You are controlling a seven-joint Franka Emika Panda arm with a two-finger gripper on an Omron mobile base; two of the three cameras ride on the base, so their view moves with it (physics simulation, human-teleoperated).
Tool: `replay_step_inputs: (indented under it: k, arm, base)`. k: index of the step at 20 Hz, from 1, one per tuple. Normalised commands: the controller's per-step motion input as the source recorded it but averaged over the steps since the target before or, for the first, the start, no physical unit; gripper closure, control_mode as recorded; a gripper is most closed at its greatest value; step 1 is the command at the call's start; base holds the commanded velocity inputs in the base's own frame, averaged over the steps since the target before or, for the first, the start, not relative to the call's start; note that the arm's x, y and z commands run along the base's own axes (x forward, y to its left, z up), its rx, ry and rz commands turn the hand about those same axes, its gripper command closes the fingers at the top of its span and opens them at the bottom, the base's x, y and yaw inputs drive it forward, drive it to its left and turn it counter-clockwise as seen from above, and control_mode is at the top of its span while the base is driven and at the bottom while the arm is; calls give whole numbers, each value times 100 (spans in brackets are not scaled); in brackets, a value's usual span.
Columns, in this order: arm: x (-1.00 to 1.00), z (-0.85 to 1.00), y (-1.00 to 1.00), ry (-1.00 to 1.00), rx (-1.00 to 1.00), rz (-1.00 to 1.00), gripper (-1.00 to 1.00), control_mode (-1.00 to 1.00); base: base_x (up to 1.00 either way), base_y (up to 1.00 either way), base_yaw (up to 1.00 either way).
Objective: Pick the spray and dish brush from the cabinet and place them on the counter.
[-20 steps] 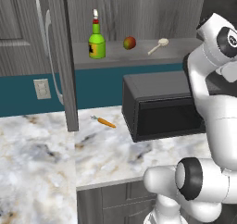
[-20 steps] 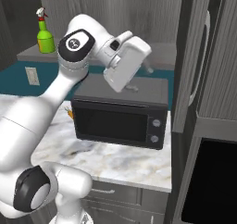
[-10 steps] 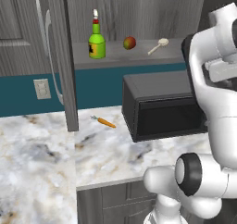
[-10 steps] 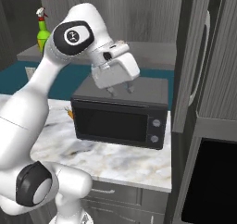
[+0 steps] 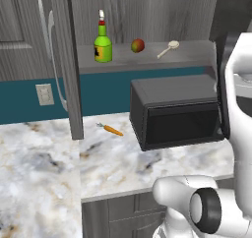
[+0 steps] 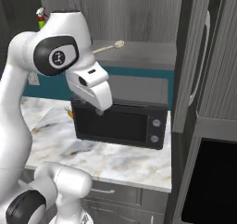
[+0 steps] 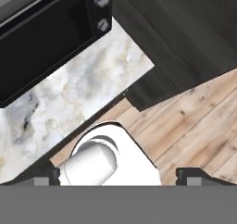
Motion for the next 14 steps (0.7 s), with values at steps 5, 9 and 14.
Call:
replay_step_inputs:
  k: [5, 9, 14]
  arm:
    - [7, 1, 32, -4, 3, -5, -100, -100]
    - [-15, 7, 30, -33, -5, 4, -100, -100]
    - [-15, 13, 48, -32, -16, 3, -100, -100]
  base:
    - [0, 0, 0]
    - [0, 0, 0]
    - [0, 0, 0]
